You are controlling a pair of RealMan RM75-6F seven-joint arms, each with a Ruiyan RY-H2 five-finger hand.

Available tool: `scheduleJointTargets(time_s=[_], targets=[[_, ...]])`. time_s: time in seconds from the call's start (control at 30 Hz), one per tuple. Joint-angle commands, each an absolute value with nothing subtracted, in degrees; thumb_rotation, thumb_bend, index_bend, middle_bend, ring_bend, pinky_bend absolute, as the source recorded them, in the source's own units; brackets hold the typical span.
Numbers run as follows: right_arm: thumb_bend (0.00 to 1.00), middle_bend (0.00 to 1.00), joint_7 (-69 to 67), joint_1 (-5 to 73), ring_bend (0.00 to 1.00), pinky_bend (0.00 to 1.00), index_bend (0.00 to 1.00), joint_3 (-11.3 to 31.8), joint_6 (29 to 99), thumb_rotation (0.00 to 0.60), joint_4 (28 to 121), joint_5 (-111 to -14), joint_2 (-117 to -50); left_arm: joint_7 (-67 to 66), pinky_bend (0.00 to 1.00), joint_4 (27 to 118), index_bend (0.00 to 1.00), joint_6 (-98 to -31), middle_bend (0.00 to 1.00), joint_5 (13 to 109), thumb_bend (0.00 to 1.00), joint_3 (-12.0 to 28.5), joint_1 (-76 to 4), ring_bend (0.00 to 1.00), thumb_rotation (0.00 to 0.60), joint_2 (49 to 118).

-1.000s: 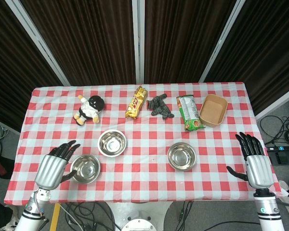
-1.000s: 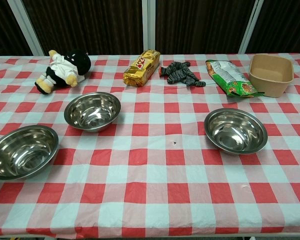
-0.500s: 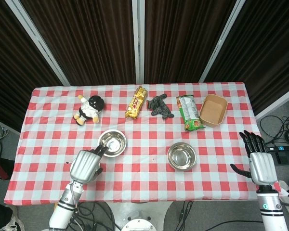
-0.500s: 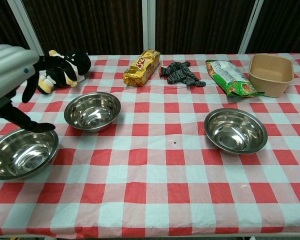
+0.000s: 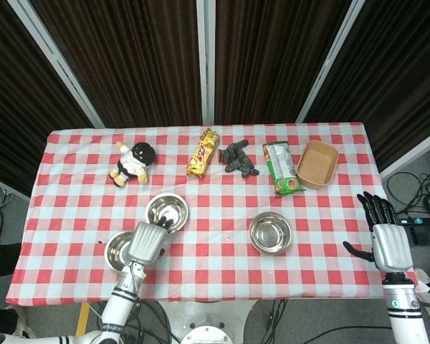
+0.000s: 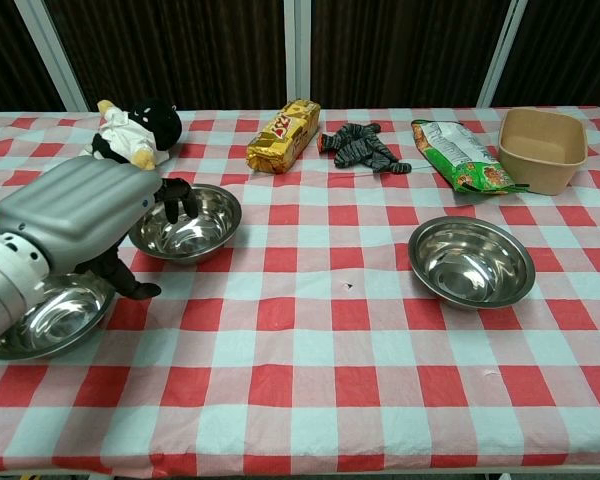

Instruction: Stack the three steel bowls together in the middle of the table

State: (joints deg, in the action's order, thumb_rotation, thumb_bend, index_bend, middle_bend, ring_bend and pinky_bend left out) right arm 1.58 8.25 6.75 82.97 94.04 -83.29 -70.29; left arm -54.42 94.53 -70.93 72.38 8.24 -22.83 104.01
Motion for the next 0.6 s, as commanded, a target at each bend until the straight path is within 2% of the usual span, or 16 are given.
scheduleJointTargets(time_s=[0.03,0.6], targets=[[0.05,0.05,1.2,8.0,0.0,0.03,0.03,6.9,83.3,0.6,93.9,-83.0,-70.2,-53.8,0.82,90.7,0.38,-70.2,0.45,73.0,0.17,8.3,-24.5,0.74,0.6,105.5],[0.05,0.05,0.9,8.6,0.0,0.03,0.03,7.5,81.9,0.6,92.4,-81.1,-70.5,-52.5,0.84,79.5,0.45,-69.3,0.52,69.6,0.21,10.3,-28.7,0.8,0.6,110.8]])
